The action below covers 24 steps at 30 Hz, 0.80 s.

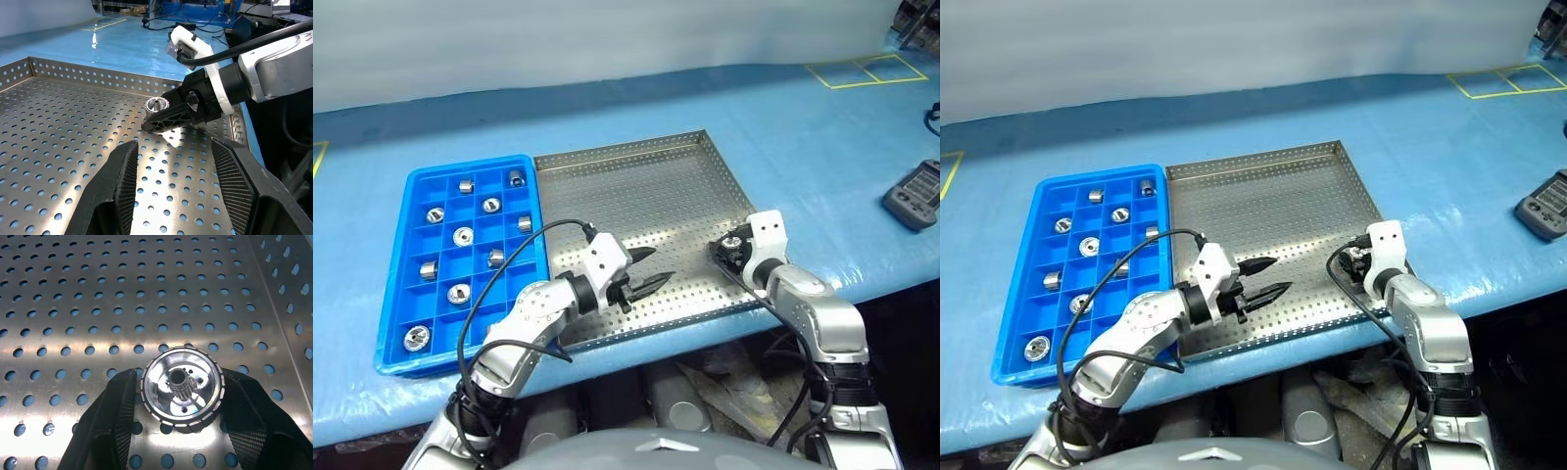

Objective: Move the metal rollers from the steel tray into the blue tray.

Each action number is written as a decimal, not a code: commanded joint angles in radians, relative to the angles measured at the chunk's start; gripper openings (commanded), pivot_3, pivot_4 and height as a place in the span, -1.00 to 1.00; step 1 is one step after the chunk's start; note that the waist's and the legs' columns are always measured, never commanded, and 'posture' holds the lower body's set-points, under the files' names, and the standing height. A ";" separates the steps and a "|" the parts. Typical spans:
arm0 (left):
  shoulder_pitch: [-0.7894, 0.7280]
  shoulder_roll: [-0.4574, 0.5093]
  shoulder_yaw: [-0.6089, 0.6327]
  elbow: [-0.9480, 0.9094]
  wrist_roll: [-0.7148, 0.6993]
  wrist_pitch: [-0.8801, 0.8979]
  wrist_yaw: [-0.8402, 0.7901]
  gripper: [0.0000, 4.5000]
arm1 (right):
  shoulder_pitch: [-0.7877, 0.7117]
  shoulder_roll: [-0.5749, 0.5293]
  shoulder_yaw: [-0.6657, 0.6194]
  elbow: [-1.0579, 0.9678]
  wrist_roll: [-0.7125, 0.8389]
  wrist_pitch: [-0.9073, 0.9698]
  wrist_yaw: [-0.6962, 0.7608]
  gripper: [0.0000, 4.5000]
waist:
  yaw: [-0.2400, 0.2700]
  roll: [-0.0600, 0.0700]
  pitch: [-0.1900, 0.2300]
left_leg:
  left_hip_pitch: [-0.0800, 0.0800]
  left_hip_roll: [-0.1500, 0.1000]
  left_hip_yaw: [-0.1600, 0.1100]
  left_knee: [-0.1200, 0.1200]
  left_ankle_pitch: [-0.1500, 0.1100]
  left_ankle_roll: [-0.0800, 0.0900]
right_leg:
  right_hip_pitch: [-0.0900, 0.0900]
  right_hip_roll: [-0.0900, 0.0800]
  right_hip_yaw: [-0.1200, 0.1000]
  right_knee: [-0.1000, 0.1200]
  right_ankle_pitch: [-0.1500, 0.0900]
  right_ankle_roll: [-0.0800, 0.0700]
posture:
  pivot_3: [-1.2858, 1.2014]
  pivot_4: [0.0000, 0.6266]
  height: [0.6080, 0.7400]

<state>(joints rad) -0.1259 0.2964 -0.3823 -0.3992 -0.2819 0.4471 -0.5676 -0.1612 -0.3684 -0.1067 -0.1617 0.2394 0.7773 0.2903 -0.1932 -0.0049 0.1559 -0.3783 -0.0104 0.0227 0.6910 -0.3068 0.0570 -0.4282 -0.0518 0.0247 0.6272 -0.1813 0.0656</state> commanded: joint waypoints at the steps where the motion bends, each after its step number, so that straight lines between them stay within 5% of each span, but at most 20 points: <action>1: -0.001 -0.002 0.006 -0.053 -0.001 -0.005 -0.001 0.15 | -0.015 0.006 -0.010 -0.003 -0.001 -0.021 -0.005 0.16 | 0.004 0.000 0.000 | 0.000 0.000 0.000 0.000 0.000 0.000 | 0.000 0.000 0.000 0.000 0.000 0.000 | -0.16 -0.52 1.00; 5: -0.003 -0.001 0.006 -0.053 0.000 -0.004 -0.002 0.15 | -0.017 0.010 -0.011 0.005 0.000 -0.027 -0.008 -0.19 | 0.010 0.000 0.000 | 0.000 0.000 0.000 0.000 0.000 0.000 | 0.000 0.000 0.000 0.000 0.000 0.000 | -0.16 -0.52 1.00; 12: 0.027 0.014 0.068 -0.094 -0.052 0.017 -0.005 0.15 | -0.043 0.023 0.014 -0.060 0.012 -0.039 0.002 -0.19 | 0.013 0.000 0.000 | 0.000 0.000 0.001 0.000 0.000 0.000 | 0.000 0.000 0.000 0.000 0.000 0.000 | -0.15 -0.52 1.00; 24: 0.173 0.098 0.358 -0.261 -0.202 0.053 0.029 0.15 | -0.191 0.083 0.156 -0.190 0.053 -0.035 0.080 -0.19 | 0.050 0.000 0.000 | 0.000 0.000 0.000 0.000 -0.001 0.001 | -0.001 -0.002 -0.001 0.000 0.000 0.000 | -0.07 -0.52 1.00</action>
<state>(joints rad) 0.0337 0.3856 -0.0593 -0.5989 -0.4584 0.4974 -0.5457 -0.3204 -0.2973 0.0260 -0.2919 0.2666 0.7626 0.3466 -0.1436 -0.0047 0.1562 -0.3787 -0.0104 0.0230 0.6910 -0.3075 0.0579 -0.4295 -0.0543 0.0226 0.6269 -0.1811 0.0654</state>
